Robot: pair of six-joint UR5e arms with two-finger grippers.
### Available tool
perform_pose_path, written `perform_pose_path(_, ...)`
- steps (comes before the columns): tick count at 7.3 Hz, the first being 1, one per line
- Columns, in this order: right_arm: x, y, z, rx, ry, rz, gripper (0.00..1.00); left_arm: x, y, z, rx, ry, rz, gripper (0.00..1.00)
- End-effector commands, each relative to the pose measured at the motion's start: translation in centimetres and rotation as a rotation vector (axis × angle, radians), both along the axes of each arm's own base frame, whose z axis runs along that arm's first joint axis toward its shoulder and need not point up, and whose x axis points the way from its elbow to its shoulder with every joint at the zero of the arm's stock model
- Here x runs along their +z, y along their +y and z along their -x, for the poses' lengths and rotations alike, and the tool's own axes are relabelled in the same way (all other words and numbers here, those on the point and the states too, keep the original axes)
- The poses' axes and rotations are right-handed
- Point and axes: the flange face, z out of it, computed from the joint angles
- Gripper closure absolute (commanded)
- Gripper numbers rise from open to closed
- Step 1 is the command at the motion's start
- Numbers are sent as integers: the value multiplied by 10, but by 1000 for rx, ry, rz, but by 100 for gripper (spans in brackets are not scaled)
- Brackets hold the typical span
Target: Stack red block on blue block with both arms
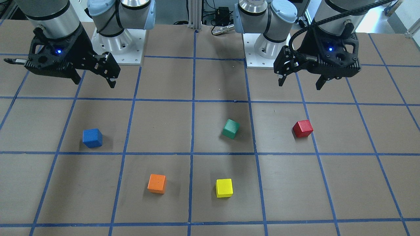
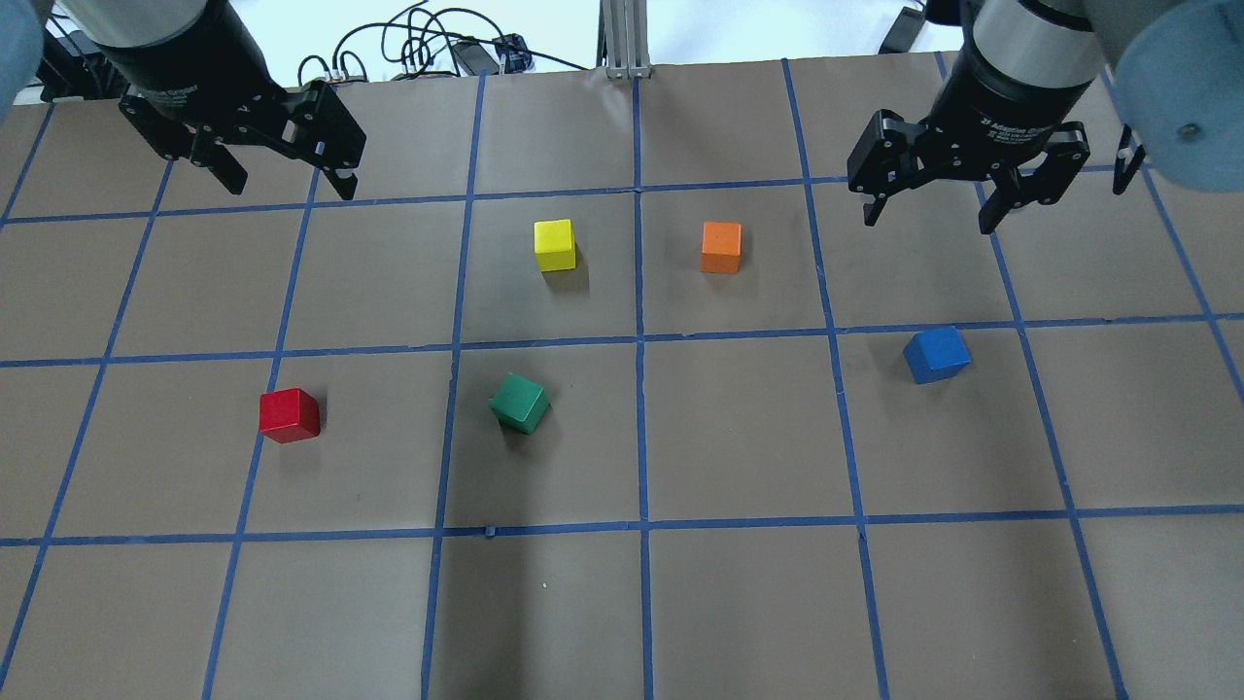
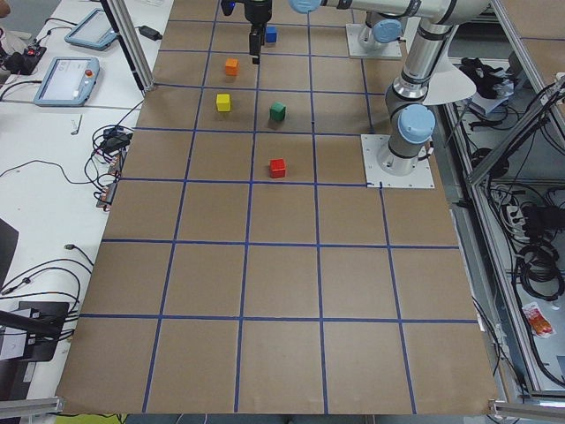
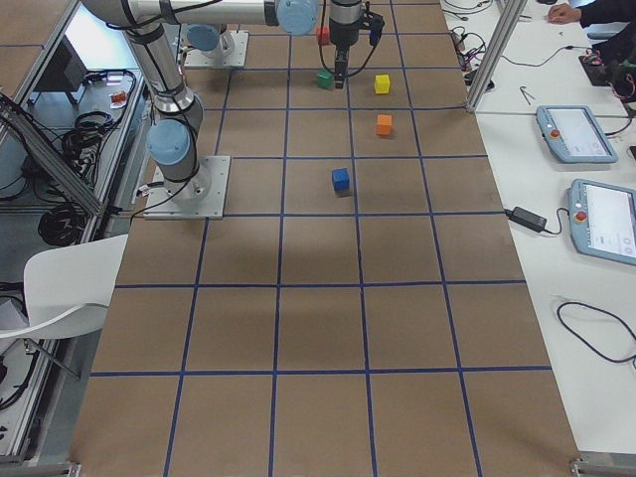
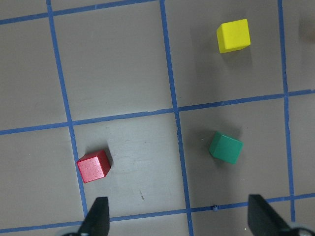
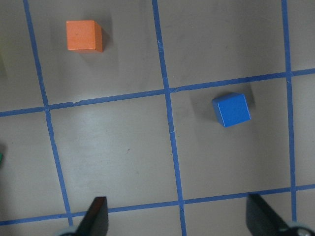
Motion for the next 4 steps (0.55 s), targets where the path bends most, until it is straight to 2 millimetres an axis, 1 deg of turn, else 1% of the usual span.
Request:
perform_pose_path(1, 3, 1, 0, -4, -6, 5, 0, 1, 1, 2, 33, 14, 0, 0)
perform_pose_path(4, 4, 2, -1, -2, -10, 2, 0, 1, 2, 2, 32, 9, 0, 0)
